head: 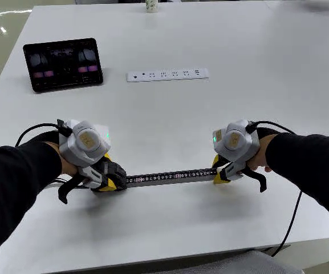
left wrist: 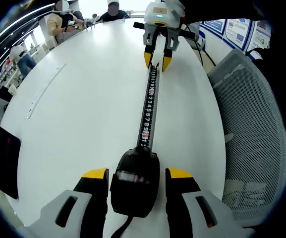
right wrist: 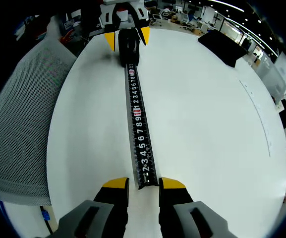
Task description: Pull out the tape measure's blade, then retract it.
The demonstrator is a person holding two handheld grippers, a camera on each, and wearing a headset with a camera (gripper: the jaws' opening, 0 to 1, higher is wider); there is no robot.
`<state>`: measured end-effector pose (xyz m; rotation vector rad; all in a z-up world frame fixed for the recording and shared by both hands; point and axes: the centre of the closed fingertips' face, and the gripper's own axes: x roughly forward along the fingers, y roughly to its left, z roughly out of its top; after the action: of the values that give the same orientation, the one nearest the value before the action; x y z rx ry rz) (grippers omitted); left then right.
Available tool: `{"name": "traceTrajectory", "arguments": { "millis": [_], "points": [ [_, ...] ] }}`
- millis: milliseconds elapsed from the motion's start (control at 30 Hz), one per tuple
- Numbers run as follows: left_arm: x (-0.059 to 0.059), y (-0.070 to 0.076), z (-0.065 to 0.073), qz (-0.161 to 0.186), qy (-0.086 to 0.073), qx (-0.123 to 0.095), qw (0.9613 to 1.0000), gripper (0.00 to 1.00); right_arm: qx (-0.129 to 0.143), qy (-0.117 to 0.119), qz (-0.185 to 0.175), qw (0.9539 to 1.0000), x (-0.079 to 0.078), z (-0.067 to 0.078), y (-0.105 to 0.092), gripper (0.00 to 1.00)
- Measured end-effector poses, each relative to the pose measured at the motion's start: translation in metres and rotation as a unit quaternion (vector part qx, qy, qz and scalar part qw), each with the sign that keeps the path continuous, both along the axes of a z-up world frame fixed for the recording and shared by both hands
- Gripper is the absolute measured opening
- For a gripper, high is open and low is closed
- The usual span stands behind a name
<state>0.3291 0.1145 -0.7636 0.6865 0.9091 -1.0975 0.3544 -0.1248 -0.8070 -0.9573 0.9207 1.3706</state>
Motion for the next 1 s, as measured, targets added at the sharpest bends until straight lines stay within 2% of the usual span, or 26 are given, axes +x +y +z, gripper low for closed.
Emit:
{"name": "traceTrajectory", "arguments": {
  "millis": [100,133,200,333,433,567,667,733,800,867,967,1000],
  "points": [
    [0.002,0.002,0.002,0.021,-0.002,-0.014,0.9997,0.44,0.007,-0.007,-0.002,0.9999,-0.001,0.005,0.001,0.21],
    [0.003,0.003,0.003,0.039,0.000,-0.022,0.9990,0.46,0.013,-0.009,-0.007,0.9999,-0.001,0.007,0.003,0.21],
    [0.004,0.004,0.005,0.059,-0.003,-0.032,0.9977,0.51,0.021,-0.011,-0.014,0.9996,-0.002,0.010,0.005,0.22],
    [0.001,0.007,0.007,0.082,0.001,-0.046,0.9956,0.60,0.034,-0.015,-0.028,0.9989,-0.004,0.014,0.005,0.25],
    [-0.003,0.002,0.014,0.101,0.007,-0.080,0.9916,0.65,0.045,-0.014,-0.056,0.9973,-0.004,0.019,0.003,0.26],
    [-0.004,0.007,0.018,0.125,0.001,-0.096,0.9875,0.70,0.066,-0.017,-0.084,0.9941,-0.004,0.024,-0.001,0.29],
    [-0.003,0.013,0.020,0.158,-0.001,-0.113,0.9809,0.73,0.078,-0.018,-0.104,0.9914,-0.006,0.028,-0.005,0.31],
    [-0.003,0.018,0.021,0.185,0.002,-0.128,0.9742,0.75,0.091,-0.014,-0.126,0.9877,-0.008,0.029,-0.009,0.32],
    [-0.003,0.023,0.022,0.216,0.004,-0.145,0.9656,0.80,0.114,-0.007,-0.154,0.9814,-0.008,0.034,-0.008,0.33],
    [-0.003,0.030,0.023,0.233,-0.007,-0.150,0.9607,0.82,0.122,-0.013,-0.168,0.9781,-0.007,0.036,-0.012,0.35],
    [-0.005,0.037,0.023,0.254,-0.010,-0.162,0.9535,0.83,0.132,-0.016,-0.181,0.9746,-0.009,0.038,-0.017,0.36],
    [-0.006,0.039,0.022,0.256,-0.011,-0.161,0.9531,0.83,0.133,-0.016,-0.185,0.9735,-0.010,0.038,-0.019,0.37]
  ]
}}
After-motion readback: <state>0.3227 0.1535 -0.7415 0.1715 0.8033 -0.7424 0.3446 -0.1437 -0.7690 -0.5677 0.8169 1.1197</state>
